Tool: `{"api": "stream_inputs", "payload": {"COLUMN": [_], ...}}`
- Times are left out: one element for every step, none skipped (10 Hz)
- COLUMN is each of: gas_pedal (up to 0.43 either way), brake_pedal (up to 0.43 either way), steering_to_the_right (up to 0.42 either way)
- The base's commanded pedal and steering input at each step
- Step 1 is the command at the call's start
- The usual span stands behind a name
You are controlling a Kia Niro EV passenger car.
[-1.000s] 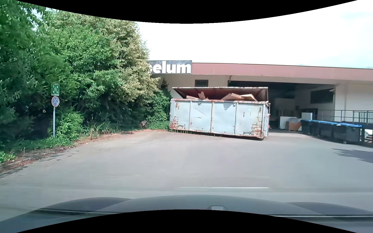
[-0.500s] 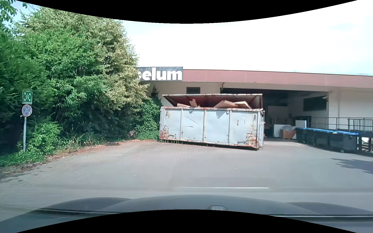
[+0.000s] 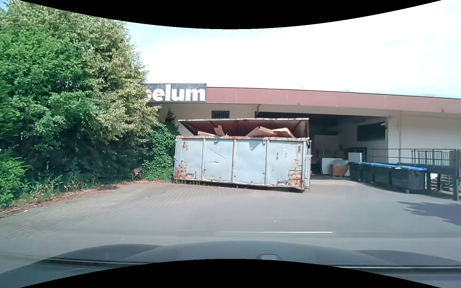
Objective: Follow the waypoints while adhering to traffic rules and regulations
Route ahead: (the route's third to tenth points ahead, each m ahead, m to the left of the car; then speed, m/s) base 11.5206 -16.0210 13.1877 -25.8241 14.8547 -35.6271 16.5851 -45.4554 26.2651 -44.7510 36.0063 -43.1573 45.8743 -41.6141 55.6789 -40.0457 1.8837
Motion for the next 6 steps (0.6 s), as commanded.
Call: {"api": "stream_inputs", "payload": {"gas_pedal": [0.000, 0.000, 0.000, 0.000, 0.008, 0.039], "brake_pedal": [0.000, 0.000, 0.000, 0.000, 0.000, 0.000], "steering_to_the_right": [0.451, 0.484, 0.521, 0.545, 0.571, 0.581]}}
